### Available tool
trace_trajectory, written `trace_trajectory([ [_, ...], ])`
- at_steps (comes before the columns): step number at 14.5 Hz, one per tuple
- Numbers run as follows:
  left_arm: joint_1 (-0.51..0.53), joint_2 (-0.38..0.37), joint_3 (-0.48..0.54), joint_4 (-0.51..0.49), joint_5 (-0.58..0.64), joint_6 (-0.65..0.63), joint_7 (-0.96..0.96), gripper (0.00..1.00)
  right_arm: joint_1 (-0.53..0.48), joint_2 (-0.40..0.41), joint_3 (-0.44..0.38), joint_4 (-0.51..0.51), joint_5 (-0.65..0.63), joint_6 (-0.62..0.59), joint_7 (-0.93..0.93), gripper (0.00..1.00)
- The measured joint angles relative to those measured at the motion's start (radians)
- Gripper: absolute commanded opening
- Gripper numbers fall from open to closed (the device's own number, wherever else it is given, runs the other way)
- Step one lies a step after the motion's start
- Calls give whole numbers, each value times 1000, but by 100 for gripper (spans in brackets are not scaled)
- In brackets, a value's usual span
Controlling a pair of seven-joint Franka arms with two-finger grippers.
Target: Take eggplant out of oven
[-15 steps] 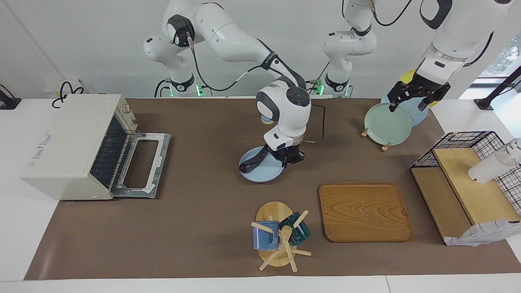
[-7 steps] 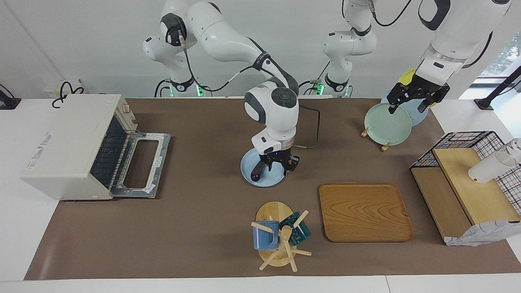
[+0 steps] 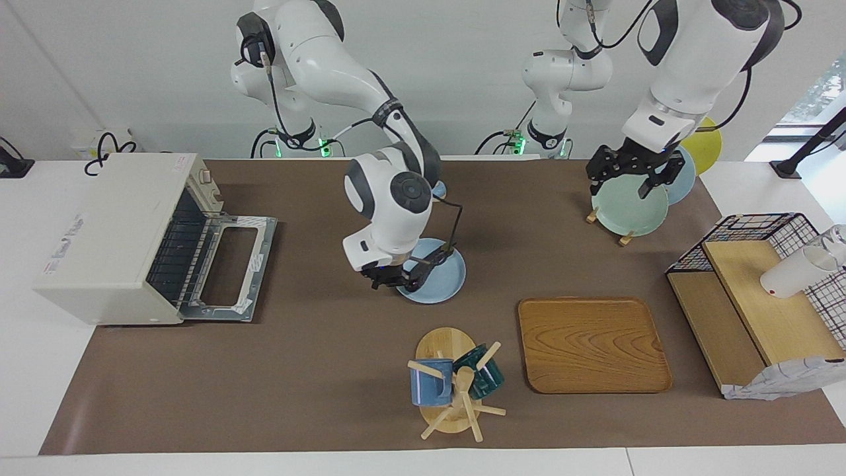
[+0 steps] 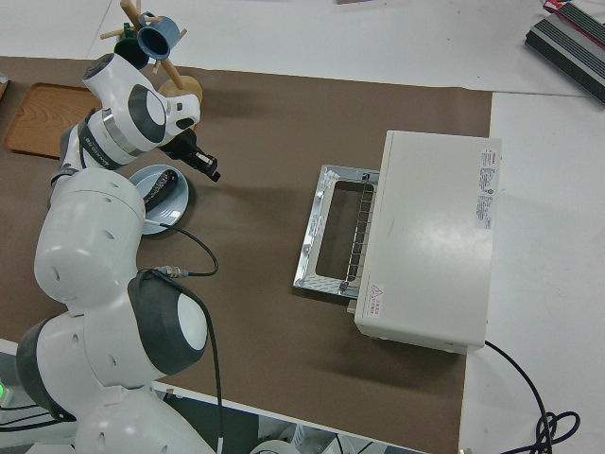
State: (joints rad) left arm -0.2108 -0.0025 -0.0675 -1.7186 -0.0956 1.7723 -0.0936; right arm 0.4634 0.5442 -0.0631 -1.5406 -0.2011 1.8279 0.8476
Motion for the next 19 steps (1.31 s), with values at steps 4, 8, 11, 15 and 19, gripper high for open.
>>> trace_trajectory([
  [4, -178, 102, -5, -27, -7, 170, -188, 100, -114, -82, -1, -156, -11, 0, -133, 1],
  [8, -296, 223, -5, -31, -7, 317, -269, 100, -212, -134, 0, -273, -11, 29, -216, 4],
  [11, -363, 286, -5, -49, -7, 402, -278, 100, -241, -142, 0, -303, -12, 43, -250, 5],
  [15, -440, 377, -4, -62, -7, 504, -283, 100, -281, -144, 0, -315, -29, 58, -314, 9],
  [19, -467, 428, -4, -76, -7, 557, -276, 100, -285, -146, 12, -318, -57, 59, -324, 10],
])
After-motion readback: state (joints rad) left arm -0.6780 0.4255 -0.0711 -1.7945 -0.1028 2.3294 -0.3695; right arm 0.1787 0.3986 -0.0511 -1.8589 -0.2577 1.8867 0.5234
